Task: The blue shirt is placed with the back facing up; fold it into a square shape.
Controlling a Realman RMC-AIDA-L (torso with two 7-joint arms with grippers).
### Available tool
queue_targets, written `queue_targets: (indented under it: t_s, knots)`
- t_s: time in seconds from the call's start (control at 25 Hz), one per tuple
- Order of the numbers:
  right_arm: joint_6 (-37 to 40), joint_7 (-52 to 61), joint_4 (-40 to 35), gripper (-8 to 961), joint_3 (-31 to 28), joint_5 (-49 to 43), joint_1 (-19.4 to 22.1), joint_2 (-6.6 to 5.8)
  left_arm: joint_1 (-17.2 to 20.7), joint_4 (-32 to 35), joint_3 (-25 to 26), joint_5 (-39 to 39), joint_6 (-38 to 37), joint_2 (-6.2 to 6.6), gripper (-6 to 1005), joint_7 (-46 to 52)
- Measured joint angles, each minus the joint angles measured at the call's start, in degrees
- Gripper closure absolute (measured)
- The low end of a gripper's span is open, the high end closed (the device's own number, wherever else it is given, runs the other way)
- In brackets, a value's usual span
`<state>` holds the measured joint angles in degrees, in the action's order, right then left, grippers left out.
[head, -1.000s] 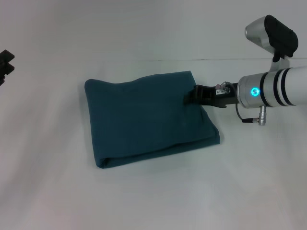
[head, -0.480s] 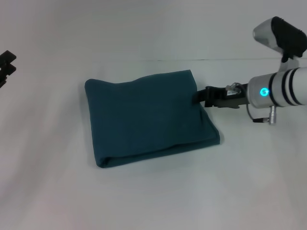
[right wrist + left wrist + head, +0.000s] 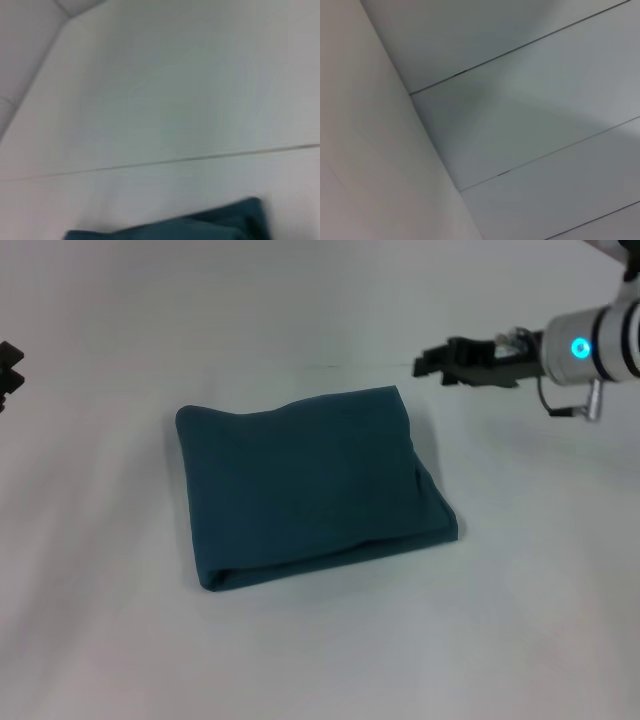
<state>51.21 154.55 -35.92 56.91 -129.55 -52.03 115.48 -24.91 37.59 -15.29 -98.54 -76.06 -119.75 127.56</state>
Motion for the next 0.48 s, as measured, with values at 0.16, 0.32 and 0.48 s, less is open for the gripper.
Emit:
queue_targets:
  t_s: [0.16, 0.32, 0.48]
  knots:
    - [-1.11, -0.47, 1.72, 476, 0.54, -0.31, -2.84, 1.13, 0.09, 0.02, 0.08, 0.94, -0.17, 0.03, 630, 0.00]
    - [-5.88, -1.31, 6.02, 477, 0.91, -0.57, -4.20, 2.06, 0.11, 0.03, 0.09, 1.23, -0.18, 0.05, 631, 0.00]
    - [-11.18, -1.93, 8.62, 478, 0.37, 0.05, -3.43, 3.58, 0.13, 0.03, -0.05, 1.25, 0.64, -0.04, 631, 0.00]
